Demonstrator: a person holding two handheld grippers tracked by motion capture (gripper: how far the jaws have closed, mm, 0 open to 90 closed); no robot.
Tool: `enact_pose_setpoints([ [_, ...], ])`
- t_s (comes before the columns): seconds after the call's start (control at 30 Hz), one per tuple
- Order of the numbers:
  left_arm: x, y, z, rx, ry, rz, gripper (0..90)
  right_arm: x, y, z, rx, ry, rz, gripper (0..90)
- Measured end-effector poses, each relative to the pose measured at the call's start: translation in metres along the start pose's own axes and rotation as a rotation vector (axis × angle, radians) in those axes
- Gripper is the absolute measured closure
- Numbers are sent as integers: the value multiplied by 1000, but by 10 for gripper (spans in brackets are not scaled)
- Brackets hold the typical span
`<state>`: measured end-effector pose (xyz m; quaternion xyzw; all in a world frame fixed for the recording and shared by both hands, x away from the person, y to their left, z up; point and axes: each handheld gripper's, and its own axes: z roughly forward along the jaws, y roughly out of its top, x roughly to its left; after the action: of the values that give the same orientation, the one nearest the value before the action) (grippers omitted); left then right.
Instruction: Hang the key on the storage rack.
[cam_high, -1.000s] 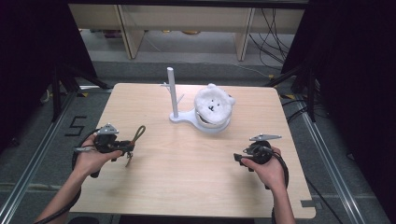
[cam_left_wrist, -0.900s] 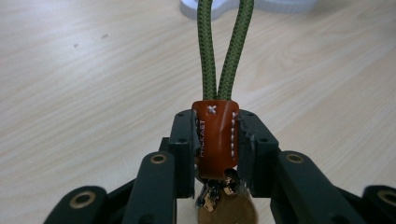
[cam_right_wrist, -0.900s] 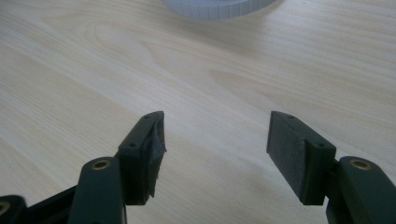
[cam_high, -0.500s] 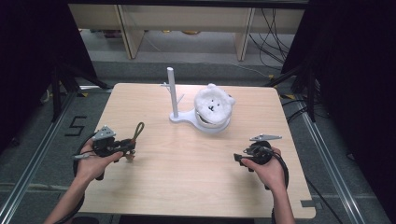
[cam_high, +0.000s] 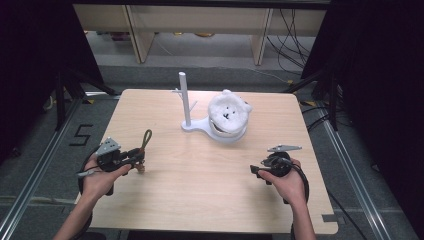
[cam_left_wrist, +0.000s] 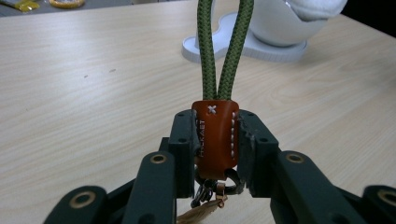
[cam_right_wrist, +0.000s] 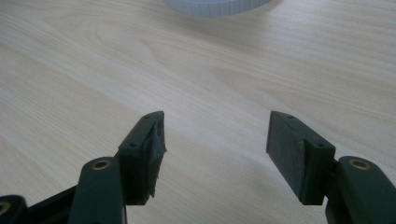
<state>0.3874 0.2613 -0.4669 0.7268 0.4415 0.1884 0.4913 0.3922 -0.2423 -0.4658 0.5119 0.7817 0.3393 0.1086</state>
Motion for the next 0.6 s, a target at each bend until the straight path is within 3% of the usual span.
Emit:
enact_pose_setpoints([
  [0.13,-1,1,1,-31,-8,6,689,0,0,1,0,16,1,383],
  [0.2,-2,3,1,-56,-5,10,689,-1,-1,2,-17,8,-21,383],
  [0.6,-6,12,6,-125,0,12,689,0,-1,1,-13,-1,-6,383],
])
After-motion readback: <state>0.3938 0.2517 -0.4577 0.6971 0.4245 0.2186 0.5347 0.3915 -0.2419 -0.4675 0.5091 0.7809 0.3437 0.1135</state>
